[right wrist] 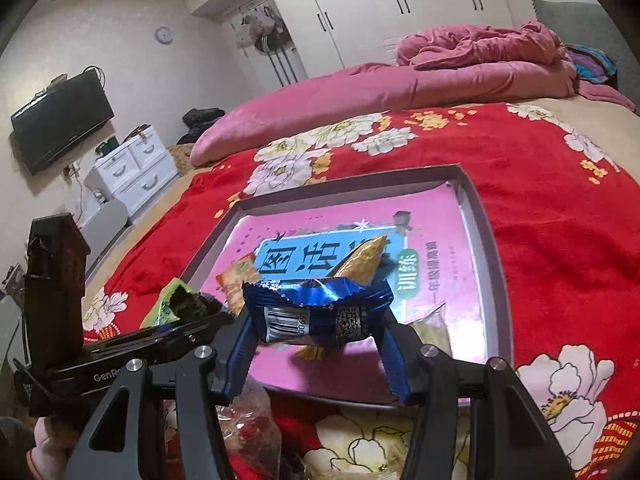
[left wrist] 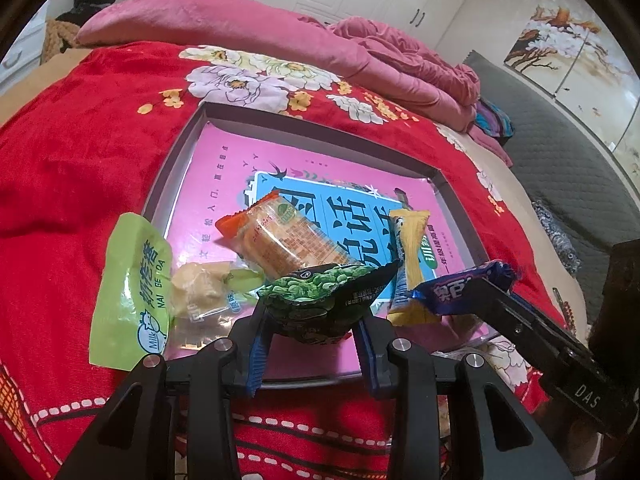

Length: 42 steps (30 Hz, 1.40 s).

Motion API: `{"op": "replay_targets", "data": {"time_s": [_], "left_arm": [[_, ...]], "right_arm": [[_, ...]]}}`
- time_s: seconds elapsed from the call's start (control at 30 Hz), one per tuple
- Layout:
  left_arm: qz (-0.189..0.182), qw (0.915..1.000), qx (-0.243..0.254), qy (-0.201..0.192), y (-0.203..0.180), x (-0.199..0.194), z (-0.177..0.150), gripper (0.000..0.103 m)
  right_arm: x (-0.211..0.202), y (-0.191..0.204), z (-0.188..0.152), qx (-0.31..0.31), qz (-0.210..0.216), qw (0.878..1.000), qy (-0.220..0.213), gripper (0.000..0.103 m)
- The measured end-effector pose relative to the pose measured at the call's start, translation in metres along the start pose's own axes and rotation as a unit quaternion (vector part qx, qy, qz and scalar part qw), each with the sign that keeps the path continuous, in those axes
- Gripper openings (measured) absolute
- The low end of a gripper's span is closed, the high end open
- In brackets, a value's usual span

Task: Organize snacks
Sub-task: 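Lift and carry the pea snack bag and blue packet over the tray, then lower both snacks into the tray and open both grippers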

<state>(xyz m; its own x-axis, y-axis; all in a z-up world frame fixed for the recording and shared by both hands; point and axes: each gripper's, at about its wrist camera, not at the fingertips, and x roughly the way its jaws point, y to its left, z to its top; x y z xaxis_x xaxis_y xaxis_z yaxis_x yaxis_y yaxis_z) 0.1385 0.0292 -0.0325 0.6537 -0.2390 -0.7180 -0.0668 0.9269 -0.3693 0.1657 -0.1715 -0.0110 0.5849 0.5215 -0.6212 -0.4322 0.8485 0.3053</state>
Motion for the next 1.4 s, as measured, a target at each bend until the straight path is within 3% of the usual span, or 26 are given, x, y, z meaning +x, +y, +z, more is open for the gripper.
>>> {"op": "replay_targets", "data": {"time_s": [0.73,1.4], "left_arm": [[0.000,1.0000,0.000,0.001,0.000,0.000,0.000,0.039],[0.002,1.0000,-0.002,0.000,0.005,0.001,0.001,0.039]], "right_arm": [[0.003,-0.011,-0.003,0.004,-0.048,0.999,0.010,0.056],[-0.001,-0.011,-0.005,-0.008,-0.067,0.998,0.016,0.058]]}}
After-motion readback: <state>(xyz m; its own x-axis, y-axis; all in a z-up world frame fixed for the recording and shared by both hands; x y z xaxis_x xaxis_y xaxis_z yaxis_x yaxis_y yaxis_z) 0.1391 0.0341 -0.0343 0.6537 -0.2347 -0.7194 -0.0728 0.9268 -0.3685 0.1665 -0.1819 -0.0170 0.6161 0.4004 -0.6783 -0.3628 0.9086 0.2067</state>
